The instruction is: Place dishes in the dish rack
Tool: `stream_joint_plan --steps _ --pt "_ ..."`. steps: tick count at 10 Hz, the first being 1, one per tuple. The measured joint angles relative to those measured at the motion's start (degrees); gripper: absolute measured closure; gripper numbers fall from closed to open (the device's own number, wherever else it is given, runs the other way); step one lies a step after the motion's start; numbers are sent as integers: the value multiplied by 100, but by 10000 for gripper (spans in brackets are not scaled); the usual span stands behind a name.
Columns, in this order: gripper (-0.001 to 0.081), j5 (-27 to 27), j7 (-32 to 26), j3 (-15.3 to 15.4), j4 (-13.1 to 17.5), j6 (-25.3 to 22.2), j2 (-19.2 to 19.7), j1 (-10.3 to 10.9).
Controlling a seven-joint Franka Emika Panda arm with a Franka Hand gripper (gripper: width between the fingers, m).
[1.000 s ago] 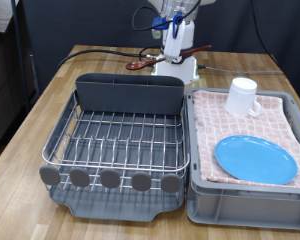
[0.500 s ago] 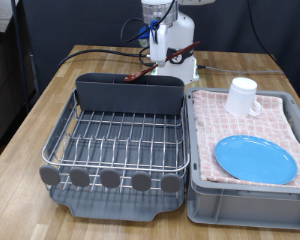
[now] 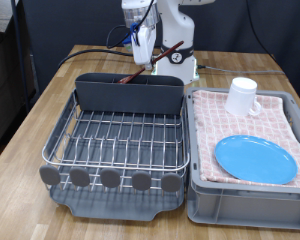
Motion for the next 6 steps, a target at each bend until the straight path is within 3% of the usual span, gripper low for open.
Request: stream_joint_plan --steps 3,6 --pt "715 -86 -10 -105 26 338 341 -49" --pt "679 -486 330 146 25 535 487 -178"
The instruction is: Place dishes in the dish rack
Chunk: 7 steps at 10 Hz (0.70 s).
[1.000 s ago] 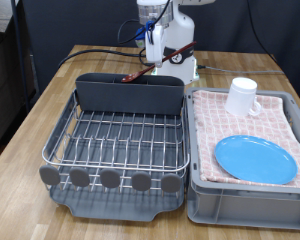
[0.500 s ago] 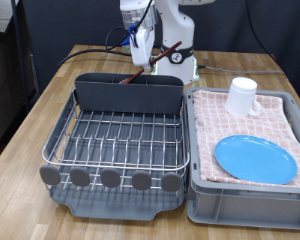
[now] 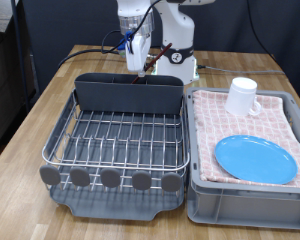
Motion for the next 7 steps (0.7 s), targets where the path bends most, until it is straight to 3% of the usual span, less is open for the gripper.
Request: stream_joint_plan --steps 1,2,3,4,5,6,7 --pt "491 -264 278 189 0 4 12 -109" --pt "491 -601 685 464 4 -33 12 -255" --pt "327 -1010 1201 828 22 -132 -1 -424" --pt "327 -1483 1804 1263 74 -365 -44 -588" --pt "169 -1880 2382 1712 147 -688 -140 -690" --pt "169 -2065 2711 2092 223 -1054 -279 -704" --pt "35 -2082 2718 2375 300 -1344 -437 -691"
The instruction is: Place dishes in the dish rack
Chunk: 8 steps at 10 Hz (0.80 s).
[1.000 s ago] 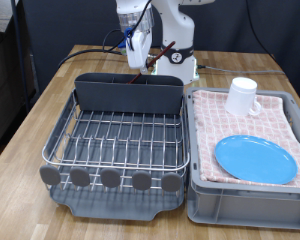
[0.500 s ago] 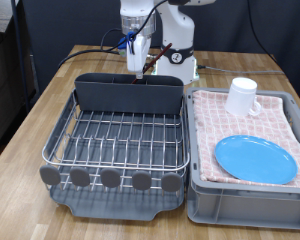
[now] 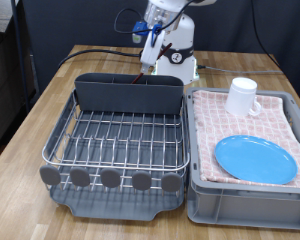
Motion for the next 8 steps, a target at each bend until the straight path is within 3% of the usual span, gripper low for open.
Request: stream_joint_plan --steps 5,7,8 --pt "4 260 -44 1015 424 -1012 -621 253" --pt "4 578 -242 1236 657 -1199 -665 532" --pt "4 799 -512 1233 751 -1137 -663 771"
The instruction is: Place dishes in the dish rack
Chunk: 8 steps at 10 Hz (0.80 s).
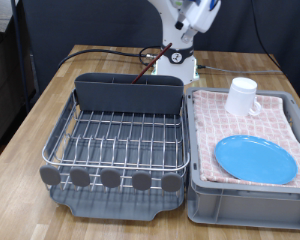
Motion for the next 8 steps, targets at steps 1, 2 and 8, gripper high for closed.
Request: stream_joint_plan --steps 1,2,8 --pt "4 186 -284 -14 88 72 4 246" --pt "4 284 -536 -12 173 169 23 469" --pt "4 289 -1819 -232 763 680 637 671"
